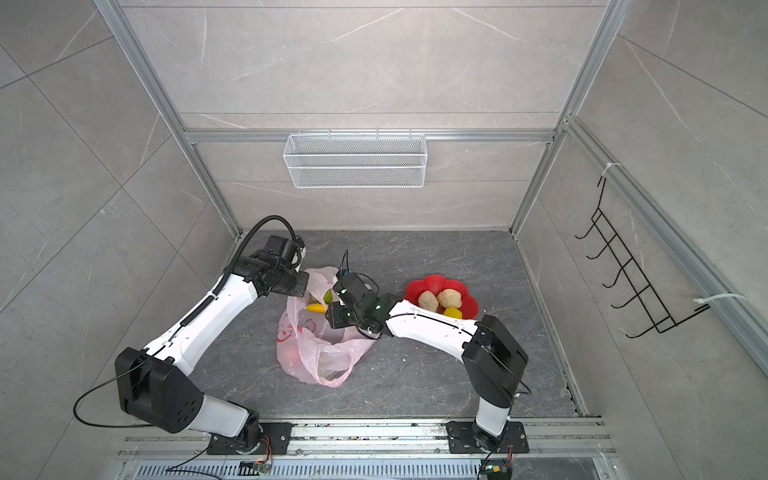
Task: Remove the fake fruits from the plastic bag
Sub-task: 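Lower right gripper into the bag toward the green fruit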
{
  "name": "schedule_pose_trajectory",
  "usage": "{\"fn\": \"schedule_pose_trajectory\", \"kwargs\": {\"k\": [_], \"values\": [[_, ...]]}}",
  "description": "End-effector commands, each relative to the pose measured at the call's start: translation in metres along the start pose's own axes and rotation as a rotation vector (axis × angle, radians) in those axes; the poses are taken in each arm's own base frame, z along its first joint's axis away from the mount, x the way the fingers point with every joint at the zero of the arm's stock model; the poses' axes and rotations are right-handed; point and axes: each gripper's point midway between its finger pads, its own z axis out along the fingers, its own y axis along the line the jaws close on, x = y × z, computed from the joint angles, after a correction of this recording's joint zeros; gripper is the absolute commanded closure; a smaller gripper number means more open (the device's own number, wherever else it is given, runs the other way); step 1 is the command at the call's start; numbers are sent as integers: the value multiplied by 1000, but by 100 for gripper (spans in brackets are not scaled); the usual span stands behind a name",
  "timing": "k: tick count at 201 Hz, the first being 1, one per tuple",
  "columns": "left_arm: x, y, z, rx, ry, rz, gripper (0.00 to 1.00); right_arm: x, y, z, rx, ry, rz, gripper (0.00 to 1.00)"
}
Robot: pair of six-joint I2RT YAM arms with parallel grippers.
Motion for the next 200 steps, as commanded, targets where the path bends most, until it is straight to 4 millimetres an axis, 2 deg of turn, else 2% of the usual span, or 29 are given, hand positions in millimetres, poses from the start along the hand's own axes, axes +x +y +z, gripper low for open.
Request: {"fn": "schedule_pose_trajectory", "kwargs": {"k": [1,44,77,114,129,147,168,200], "values": [[-18,-5,-20,54,-108,-71,100,-10,17,6,-20,-38,4,56],[-5,-10,-21,92,-109,-98,100,-10,33,10,-23,-38,-11,57],[6,-15,-15,119,-101,-124,100,-8,38,16,-18,-15,-5,64],[11,-15,-9,119,-94,-132,100,-9,47,-8,-9,-28,-32,66],[10,-16,-9,123,-101,-132,100,-7,51,-11,-15,-19,-41,69],[8,-17,-12,134,-115,-138,100,-4,51,-1,-11,5,-44,74],[8,-18,-16,147,-130,-146,100,-3,47,18,10,11,-38,74],[14,-20,-17,162,-137,-151,100,-1,27,51,93,-19,17,73]]}}
